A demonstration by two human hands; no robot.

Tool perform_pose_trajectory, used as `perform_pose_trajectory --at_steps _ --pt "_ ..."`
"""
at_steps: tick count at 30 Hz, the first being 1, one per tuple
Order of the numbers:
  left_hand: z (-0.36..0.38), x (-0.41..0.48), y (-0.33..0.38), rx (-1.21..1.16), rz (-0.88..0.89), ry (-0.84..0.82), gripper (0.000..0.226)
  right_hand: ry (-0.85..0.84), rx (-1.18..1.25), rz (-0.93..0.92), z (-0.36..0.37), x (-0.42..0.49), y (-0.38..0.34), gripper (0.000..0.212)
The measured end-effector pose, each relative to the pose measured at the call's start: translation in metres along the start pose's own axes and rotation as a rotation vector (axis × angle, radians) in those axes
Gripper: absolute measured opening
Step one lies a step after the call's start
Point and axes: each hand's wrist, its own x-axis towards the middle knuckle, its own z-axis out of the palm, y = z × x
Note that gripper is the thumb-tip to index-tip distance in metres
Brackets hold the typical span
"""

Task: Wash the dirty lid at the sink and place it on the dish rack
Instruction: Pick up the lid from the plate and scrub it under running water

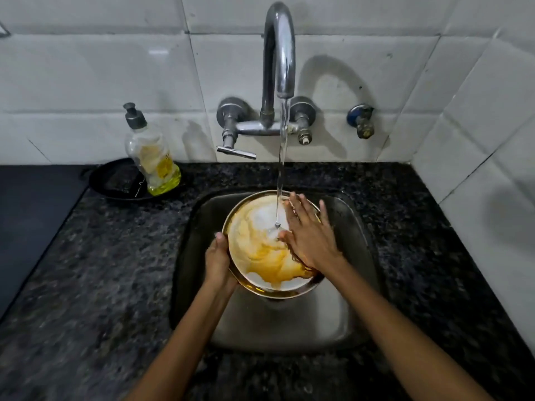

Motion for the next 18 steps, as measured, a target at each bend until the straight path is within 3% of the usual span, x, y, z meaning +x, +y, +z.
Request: perform_pose_trajectory --at_steps 4,10,12,15,18 --pt "0.001 0.006 -0.005 -0.115 -0.09 0.052 0.032 -0.008 0.019 -0.011 0.008 -0.055 -0.022 0.079" --pt "0.01 -0.002 -0.018 -0.101 -0.159 0.008 0.036 -0.202 0.202 -0.369 -0.001 -0.035 -0.067 0.074" --pt "0.008 -0.003 -0.015 -0.09 -0.171 -0.011 0.039 -0.147 0.193 -0.337 -0.001 -0.006 -0.055 0.067" --pt "0.006 0.001 -0.01 -0.097 -0.145 0.009 0.039 -0.081 0.136 -0.122 0.002 0.014 -0.045 0.062" --pt "0.01 0.001 -0.006 -0.086 -0.099 -0.018 0.04 -0.061 0.199 -0.295 0.002 0.009 -0.06 0.061"
